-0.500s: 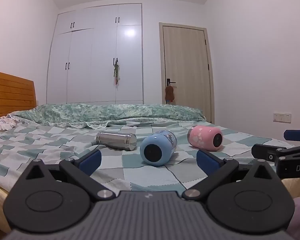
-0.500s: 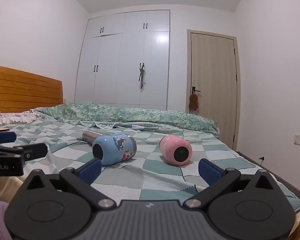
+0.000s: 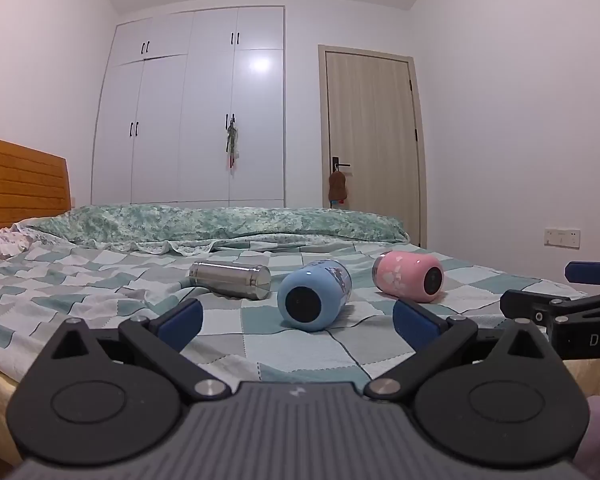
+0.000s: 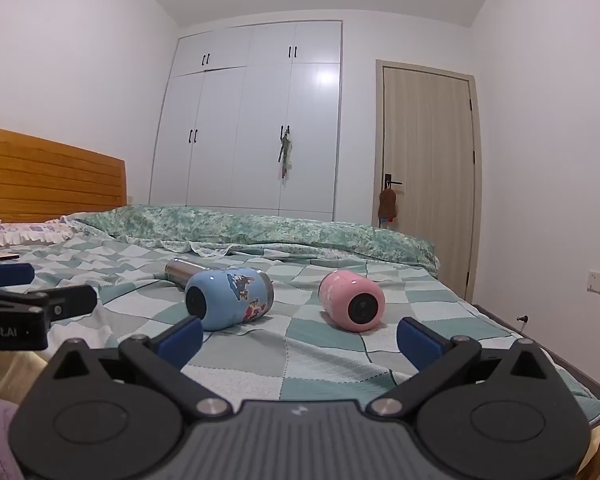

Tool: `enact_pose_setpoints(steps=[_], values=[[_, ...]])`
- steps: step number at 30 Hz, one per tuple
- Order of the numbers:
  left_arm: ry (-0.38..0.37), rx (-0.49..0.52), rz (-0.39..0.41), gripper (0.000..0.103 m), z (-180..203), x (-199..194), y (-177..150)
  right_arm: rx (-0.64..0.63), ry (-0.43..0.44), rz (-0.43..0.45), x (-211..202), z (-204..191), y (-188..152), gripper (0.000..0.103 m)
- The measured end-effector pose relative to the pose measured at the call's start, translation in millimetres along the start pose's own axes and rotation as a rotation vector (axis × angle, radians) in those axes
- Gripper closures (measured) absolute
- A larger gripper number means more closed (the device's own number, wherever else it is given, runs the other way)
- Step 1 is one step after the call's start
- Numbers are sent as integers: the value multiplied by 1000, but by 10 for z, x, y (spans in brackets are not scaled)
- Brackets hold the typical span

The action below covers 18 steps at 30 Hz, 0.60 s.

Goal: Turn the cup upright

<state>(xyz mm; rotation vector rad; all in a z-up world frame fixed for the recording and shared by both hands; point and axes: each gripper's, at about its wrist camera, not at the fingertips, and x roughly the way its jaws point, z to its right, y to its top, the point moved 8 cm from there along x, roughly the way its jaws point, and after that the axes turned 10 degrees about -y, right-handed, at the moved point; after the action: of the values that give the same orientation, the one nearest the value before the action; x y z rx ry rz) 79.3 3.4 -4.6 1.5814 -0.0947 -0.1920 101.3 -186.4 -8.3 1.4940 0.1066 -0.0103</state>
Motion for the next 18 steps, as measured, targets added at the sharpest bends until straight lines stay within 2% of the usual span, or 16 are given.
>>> enact_pose_setpoints(steps=[18], values=[[-2, -1, -4, 0, -2, 12, -4, -2, 0, 1, -6, 4, -7, 0]])
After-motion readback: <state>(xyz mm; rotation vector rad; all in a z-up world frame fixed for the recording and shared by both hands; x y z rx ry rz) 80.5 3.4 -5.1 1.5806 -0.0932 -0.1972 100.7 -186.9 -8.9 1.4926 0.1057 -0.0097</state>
